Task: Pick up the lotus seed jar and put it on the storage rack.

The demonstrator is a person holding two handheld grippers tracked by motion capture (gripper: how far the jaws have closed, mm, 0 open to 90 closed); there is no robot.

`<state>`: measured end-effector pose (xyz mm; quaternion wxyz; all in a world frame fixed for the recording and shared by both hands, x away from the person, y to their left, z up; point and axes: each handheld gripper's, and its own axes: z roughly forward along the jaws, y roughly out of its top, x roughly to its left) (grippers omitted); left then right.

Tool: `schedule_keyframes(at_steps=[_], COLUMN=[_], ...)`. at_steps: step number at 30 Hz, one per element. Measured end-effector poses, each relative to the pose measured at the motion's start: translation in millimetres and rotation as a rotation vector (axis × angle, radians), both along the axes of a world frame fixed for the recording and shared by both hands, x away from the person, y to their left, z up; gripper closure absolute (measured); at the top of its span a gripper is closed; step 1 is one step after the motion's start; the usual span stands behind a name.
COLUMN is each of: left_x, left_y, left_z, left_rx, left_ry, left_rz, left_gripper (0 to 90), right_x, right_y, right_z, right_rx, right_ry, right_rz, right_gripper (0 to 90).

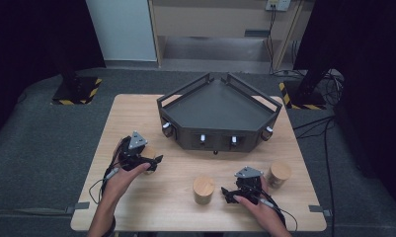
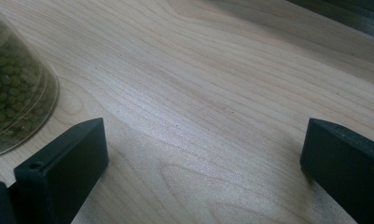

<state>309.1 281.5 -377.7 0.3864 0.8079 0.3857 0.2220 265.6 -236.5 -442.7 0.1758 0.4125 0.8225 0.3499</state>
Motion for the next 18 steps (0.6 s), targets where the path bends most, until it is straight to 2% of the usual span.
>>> schedule_keyframes(at_steps=[18], left_x=[1.9], left_y=[5.1], left_z=[-18.9], left_rx=[0.009], left_ry=[0.028], left_rz=[0.033], left_gripper=[2.5], right_x=[-0.3], right_y=[-0.2], right_z=[0.1], right_rx=[0.0], right_ry=[0.001], right_rz=[0.001], right_gripper=[1.0])
